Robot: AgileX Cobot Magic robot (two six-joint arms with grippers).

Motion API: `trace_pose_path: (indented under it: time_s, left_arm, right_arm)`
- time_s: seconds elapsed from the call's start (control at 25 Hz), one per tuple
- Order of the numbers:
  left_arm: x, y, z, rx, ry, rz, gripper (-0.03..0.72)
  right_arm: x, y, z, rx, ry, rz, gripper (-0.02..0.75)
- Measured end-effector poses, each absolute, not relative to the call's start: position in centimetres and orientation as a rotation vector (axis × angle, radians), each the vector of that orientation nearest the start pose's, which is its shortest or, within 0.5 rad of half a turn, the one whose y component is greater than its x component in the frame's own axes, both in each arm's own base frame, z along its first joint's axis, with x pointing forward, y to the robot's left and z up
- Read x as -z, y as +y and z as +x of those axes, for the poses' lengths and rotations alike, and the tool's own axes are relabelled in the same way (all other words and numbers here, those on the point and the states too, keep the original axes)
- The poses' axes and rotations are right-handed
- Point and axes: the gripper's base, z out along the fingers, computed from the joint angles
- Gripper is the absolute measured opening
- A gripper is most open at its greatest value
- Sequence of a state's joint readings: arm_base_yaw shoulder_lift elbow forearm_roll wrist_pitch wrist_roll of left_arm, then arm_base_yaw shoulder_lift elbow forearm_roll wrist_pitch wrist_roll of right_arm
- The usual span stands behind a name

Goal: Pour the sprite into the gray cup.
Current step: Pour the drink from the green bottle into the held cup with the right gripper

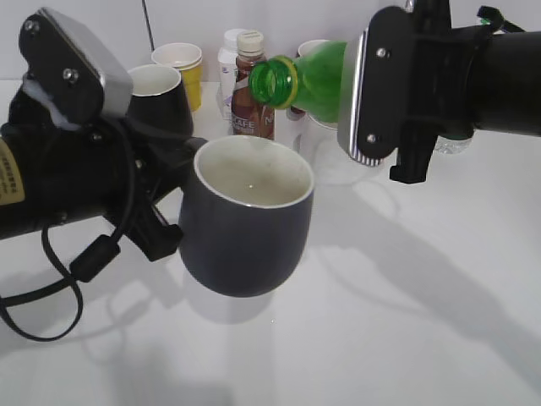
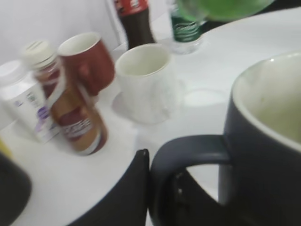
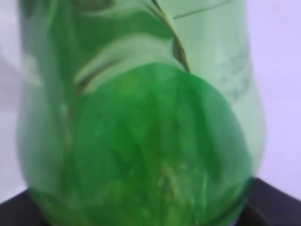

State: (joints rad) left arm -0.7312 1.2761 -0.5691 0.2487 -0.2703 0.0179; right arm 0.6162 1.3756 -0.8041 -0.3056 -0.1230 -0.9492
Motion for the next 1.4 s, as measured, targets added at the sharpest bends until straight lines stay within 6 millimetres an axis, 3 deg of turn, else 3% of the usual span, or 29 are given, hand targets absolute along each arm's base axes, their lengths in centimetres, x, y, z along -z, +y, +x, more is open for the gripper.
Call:
trace_pose_path:
  time_s: [0.64, 1.4]
  left_arm:
    - [-24.6, -17.9, 18.5, 0.393, 1.675, 0.970, 0.053]
    - [-24.6, -17.9, 18.5, 0.392, 1.674, 0.972, 0.053]
  right_arm:
    - [-28.6, 18.0, 24.4, 0.607, 0.824, -1.697, 0.425]
    - [-29.1, 17.9, 24.6, 0.716, 0.729, -1.697, 0.425]
